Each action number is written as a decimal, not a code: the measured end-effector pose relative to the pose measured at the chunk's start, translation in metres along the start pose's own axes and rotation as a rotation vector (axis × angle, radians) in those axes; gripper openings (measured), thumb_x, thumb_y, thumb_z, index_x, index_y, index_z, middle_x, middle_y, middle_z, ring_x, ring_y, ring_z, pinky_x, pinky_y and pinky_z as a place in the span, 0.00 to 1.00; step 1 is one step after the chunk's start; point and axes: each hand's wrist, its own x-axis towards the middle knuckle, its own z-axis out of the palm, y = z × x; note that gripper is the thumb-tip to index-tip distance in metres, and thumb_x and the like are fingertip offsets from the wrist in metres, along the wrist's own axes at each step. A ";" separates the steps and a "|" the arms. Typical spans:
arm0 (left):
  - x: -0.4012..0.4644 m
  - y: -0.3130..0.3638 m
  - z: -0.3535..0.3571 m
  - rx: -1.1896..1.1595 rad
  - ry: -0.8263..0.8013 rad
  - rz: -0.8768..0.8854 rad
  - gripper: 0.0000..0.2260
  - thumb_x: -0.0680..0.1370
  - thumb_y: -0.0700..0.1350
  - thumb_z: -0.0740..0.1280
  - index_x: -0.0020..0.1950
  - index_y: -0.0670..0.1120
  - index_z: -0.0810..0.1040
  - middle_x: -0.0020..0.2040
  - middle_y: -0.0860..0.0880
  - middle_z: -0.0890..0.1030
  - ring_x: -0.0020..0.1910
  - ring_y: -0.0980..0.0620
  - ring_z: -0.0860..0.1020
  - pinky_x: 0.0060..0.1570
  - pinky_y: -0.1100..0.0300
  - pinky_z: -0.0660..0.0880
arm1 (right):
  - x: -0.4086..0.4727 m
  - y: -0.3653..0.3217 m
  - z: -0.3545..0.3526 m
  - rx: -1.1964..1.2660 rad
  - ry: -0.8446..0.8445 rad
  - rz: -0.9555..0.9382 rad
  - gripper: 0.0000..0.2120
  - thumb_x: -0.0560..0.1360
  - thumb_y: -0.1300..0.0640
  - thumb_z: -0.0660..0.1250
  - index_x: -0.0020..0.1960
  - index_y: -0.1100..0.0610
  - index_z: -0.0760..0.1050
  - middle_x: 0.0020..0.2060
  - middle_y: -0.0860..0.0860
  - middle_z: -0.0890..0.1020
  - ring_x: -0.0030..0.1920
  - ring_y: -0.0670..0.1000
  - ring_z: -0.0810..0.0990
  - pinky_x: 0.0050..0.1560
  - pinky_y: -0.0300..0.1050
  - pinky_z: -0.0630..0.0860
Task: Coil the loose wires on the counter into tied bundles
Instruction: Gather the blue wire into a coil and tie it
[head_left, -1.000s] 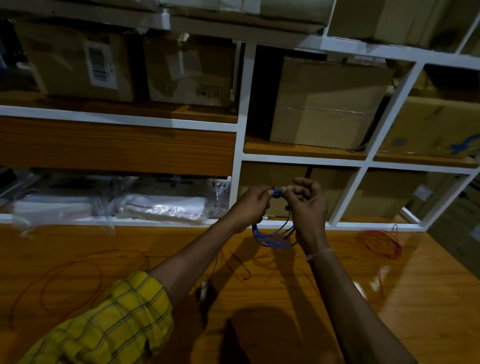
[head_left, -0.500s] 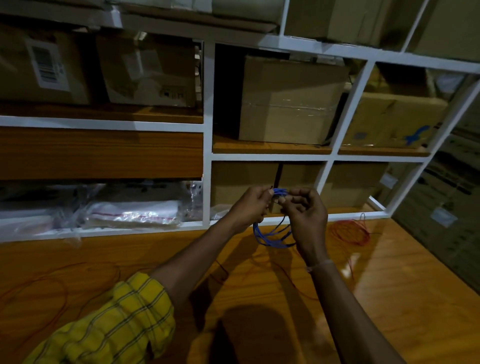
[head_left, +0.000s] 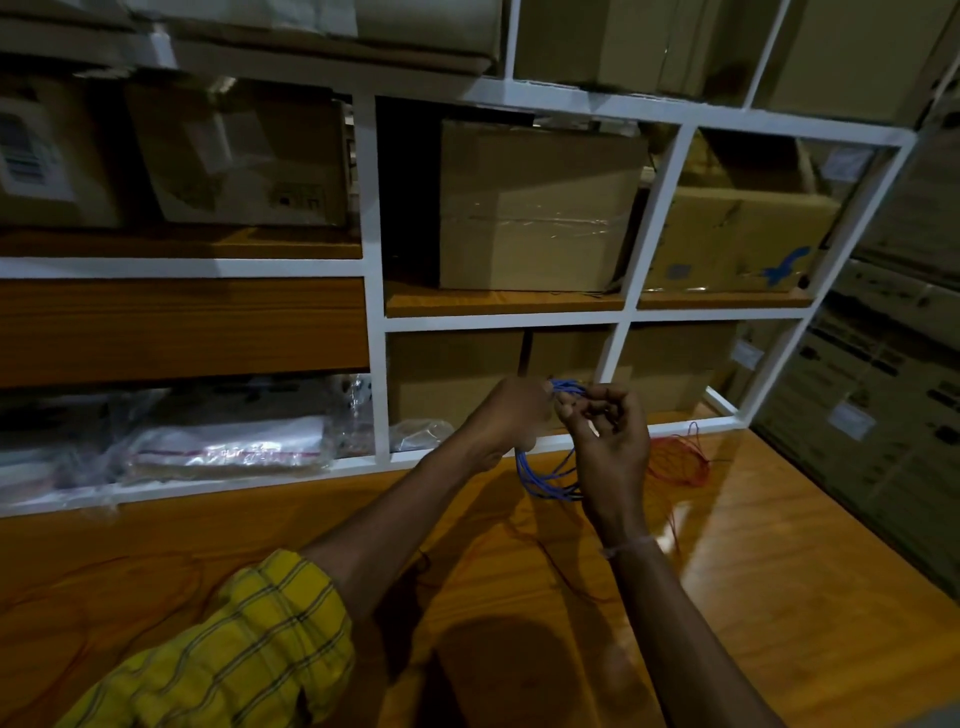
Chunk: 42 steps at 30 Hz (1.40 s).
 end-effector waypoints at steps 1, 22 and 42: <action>0.000 0.001 0.002 -0.009 -0.012 -0.005 0.14 0.87 0.46 0.57 0.59 0.37 0.76 0.32 0.51 0.67 0.27 0.56 0.62 0.27 0.61 0.58 | 0.000 0.001 -0.001 0.013 0.007 0.007 0.11 0.77 0.63 0.75 0.57 0.57 0.76 0.50 0.57 0.83 0.55 0.58 0.84 0.58 0.59 0.82; 0.015 -0.004 0.030 0.245 -0.080 0.072 0.13 0.87 0.50 0.56 0.63 0.45 0.75 0.37 0.48 0.69 0.28 0.54 0.62 0.26 0.61 0.59 | 0.026 -0.010 -0.034 -0.012 0.102 0.082 0.21 0.74 0.64 0.77 0.62 0.60 0.70 0.49 0.57 0.83 0.47 0.52 0.88 0.50 0.51 0.86; 0.017 0.008 0.060 0.230 -0.137 0.096 0.14 0.87 0.48 0.56 0.60 0.42 0.77 0.36 0.49 0.69 0.28 0.55 0.63 0.26 0.59 0.59 | 0.049 -0.022 -0.081 -0.094 -0.025 0.131 0.09 0.72 0.63 0.79 0.49 0.64 0.83 0.42 0.57 0.88 0.47 0.56 0.89 0.57 0.59 0.84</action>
